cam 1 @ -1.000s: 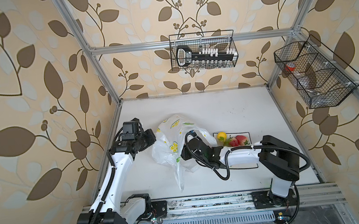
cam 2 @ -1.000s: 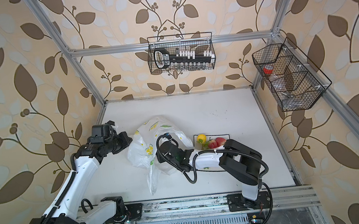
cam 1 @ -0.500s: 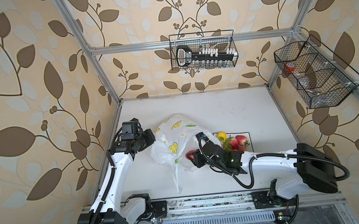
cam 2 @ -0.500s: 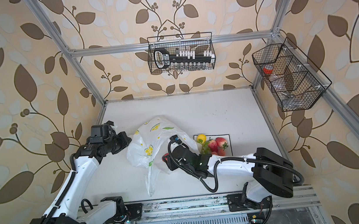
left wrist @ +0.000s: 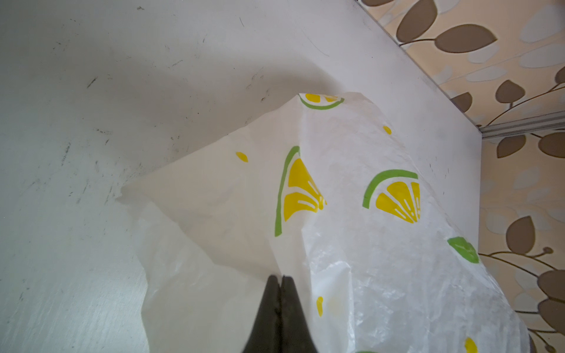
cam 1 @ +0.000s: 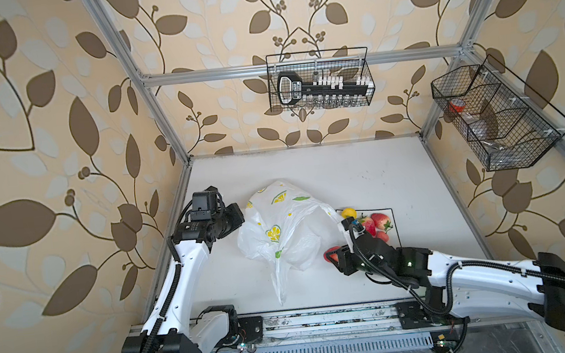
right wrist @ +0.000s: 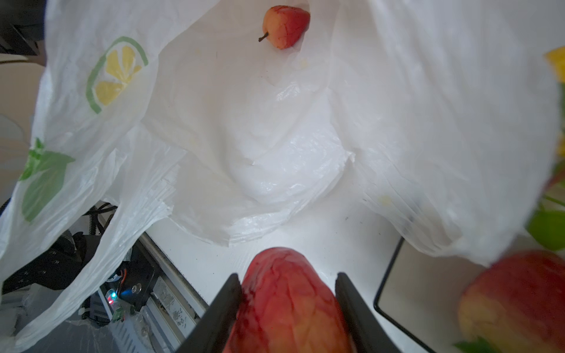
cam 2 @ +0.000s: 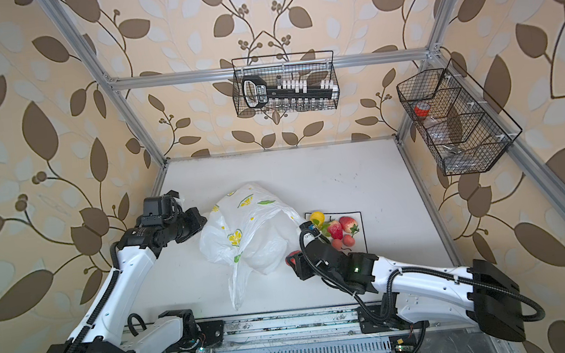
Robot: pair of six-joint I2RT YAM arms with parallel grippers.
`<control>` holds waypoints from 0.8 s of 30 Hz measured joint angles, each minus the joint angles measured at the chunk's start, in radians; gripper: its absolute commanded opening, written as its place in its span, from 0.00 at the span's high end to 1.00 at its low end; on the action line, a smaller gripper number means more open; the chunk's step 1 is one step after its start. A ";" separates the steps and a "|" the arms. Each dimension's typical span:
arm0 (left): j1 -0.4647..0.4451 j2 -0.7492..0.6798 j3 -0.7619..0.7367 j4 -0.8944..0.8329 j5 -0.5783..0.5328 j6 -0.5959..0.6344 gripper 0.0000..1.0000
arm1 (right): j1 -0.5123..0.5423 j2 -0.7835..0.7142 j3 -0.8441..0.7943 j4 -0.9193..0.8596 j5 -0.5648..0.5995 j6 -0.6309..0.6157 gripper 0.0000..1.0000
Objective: Take the fake fruits out of the plastic bag
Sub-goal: 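Lift the red peach out of the bag with the right gripper, then lower the red peach into the rectangle and open the right gripper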
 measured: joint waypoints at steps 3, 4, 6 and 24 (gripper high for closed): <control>0.004 0.000 0.000 0.000 -0.003 0.000 1.00 | -0.038 -0.097 -0.022 -0.074 0.037 0.042 0.64; 0.004 0.000 0.000 0.000 -0.003 0.000 1.00 | -0.063 -0.127 -0.027 -0.101 0.053 0.053 0.64; 0.004 0.000 0.000 0.000 -0.003 0.000 1.00 | -0.124 -0.180 -0.036 -0.150 0.080 0.072 0.64; 0.011 0.000 0.000 -0.001 -0.003 0.000 1.00 | -0.440 -0.330 -0.214 -0.331 0.099 0.239 0.62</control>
